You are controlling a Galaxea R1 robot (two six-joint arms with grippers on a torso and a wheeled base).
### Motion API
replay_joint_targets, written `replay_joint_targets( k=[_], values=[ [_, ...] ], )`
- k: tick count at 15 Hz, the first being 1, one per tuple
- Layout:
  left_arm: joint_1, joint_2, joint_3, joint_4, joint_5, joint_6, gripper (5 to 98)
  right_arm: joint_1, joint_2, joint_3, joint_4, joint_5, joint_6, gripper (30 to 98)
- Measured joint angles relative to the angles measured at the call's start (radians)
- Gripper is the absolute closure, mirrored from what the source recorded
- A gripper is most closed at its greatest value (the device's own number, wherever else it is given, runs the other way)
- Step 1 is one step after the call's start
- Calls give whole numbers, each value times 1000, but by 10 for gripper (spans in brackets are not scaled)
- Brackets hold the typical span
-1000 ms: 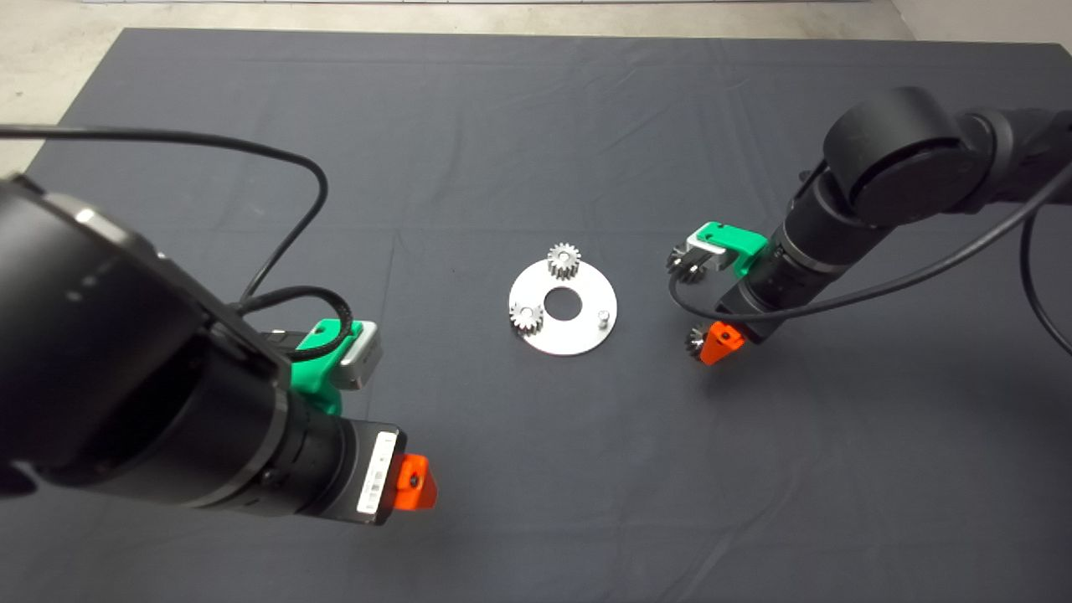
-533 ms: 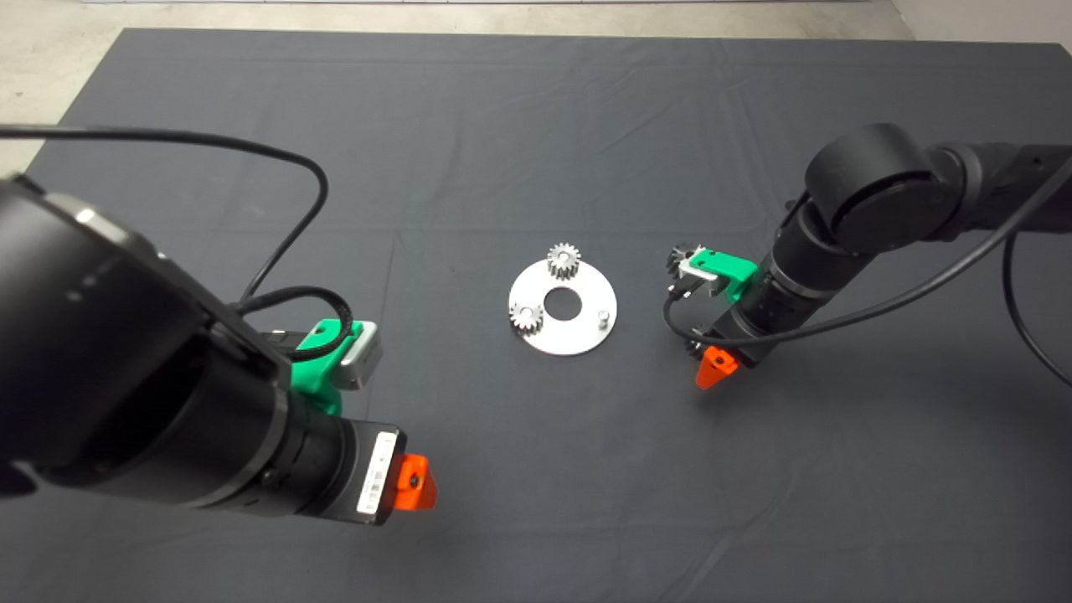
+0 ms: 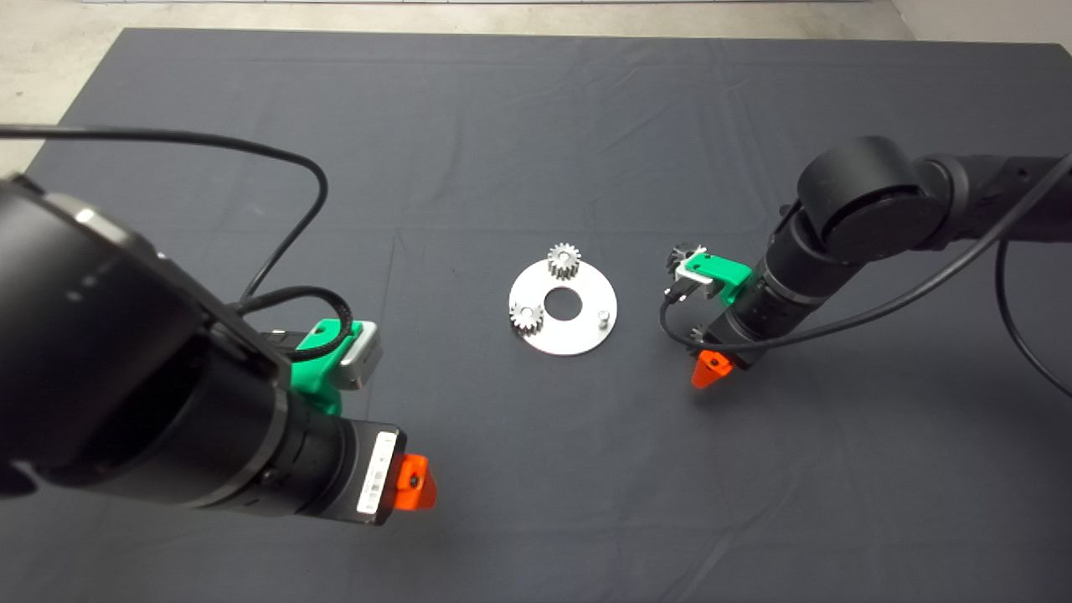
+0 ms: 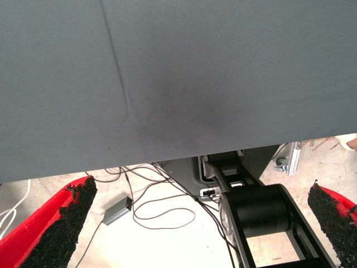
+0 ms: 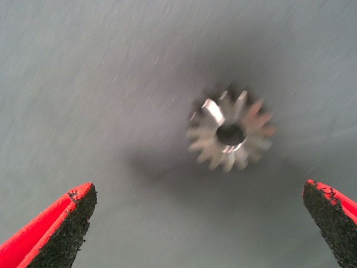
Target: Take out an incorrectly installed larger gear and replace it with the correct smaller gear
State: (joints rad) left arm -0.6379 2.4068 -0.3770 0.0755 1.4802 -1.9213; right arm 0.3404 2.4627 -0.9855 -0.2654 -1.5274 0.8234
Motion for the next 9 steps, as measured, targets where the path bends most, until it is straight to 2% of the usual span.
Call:
replay_joint_targets(
  k=[3, 9],
  values=[
    [0, 0, 0, 0, 0, 0, 61, -3, 15, -4, -47, 0, -8, 309],
    [0, 0, 0, 0, 0, 0, 61, -13, 21, -34, -77, 0, -14, 309]
  ],
)
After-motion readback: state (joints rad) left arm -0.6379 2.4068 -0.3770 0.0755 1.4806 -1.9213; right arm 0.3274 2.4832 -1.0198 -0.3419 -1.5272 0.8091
